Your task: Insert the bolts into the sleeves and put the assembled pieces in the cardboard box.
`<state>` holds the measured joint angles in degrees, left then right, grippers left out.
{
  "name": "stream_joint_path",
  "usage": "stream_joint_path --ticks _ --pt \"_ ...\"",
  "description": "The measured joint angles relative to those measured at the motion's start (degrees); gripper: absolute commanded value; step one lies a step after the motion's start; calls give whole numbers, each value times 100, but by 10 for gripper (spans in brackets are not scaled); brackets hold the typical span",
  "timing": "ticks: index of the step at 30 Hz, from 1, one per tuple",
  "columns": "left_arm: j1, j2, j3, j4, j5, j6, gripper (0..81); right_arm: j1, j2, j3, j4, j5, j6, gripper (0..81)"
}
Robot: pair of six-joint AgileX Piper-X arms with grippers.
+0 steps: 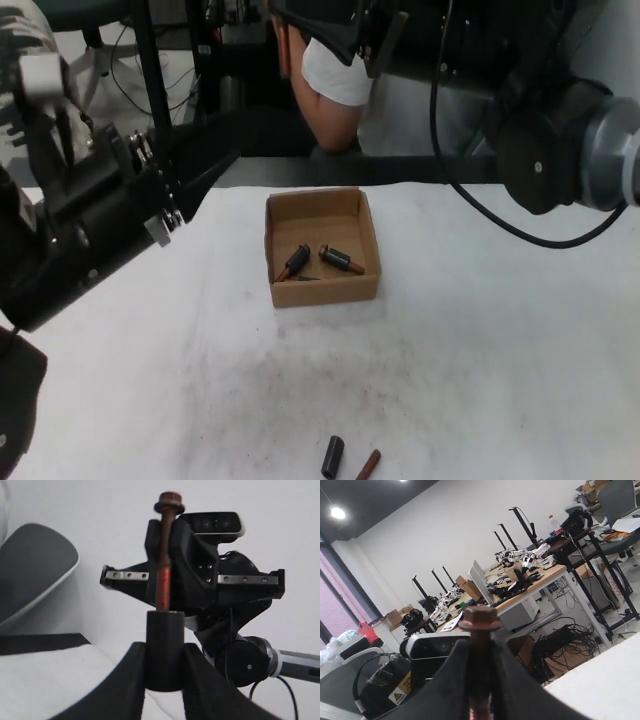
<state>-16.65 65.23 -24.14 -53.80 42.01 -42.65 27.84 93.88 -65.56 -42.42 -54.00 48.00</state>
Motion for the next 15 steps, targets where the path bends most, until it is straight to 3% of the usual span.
stream_joint_path --ticks 8,15 --pt "-7 46 0 -14 26 1704 3 -13 0 0 0 0 0 8" --pt "-128 279 0 14 89 1912 3 -1 0 0 -207 34 95 8"
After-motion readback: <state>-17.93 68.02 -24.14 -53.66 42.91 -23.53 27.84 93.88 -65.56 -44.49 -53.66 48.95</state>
